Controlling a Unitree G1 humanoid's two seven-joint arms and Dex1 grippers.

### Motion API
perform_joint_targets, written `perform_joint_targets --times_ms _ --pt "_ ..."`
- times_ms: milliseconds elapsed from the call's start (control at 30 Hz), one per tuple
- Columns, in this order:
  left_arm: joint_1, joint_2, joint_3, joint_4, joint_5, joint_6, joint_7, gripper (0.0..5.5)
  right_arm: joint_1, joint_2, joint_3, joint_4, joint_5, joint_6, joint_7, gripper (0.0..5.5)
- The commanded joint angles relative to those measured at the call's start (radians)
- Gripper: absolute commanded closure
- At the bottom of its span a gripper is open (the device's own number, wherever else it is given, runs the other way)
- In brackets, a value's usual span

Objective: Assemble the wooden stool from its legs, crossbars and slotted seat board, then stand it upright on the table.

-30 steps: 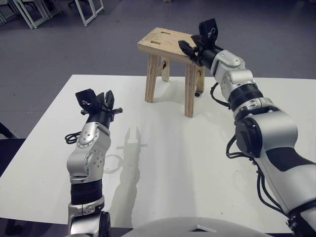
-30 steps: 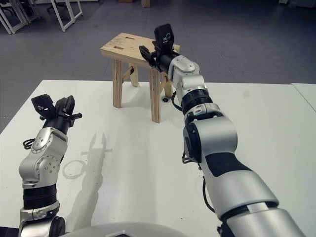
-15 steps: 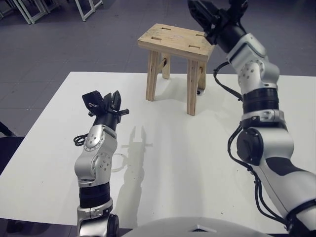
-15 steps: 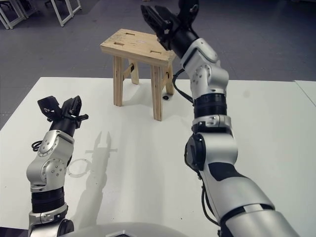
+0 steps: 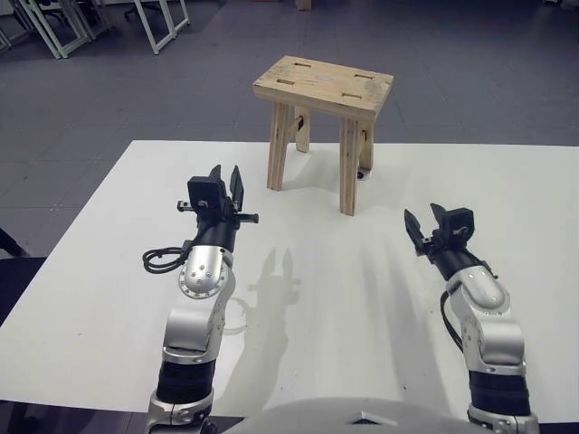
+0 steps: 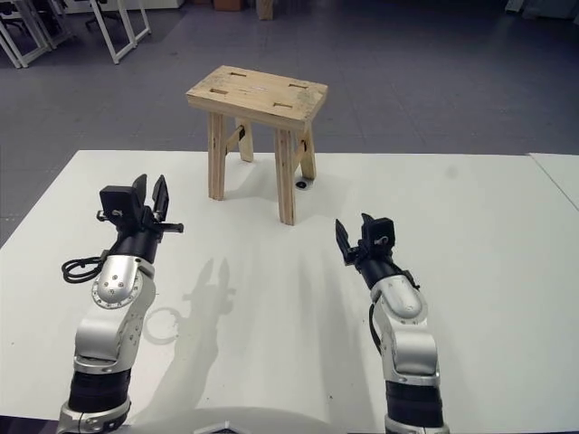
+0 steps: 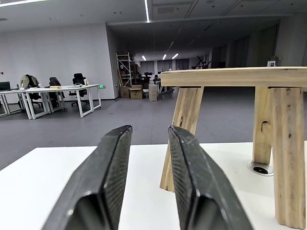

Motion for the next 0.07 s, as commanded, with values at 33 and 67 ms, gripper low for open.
perform_joint_targets --times_ms 33,67 --pt "0.038 -0.043 -0.029 0.001 -0.021 -0.055 -0.052 4.10 0.005 0.017 0.032 -0.034 -0.021 -0.020 -0.034 2.73" --pt "0.049 -0.046 -0.033 -0.004 -0.023 -0.057 -0.064 4.10 0.010 0.020 0.041 -0.041 -0.024 -0.018 -0.038 2.73"
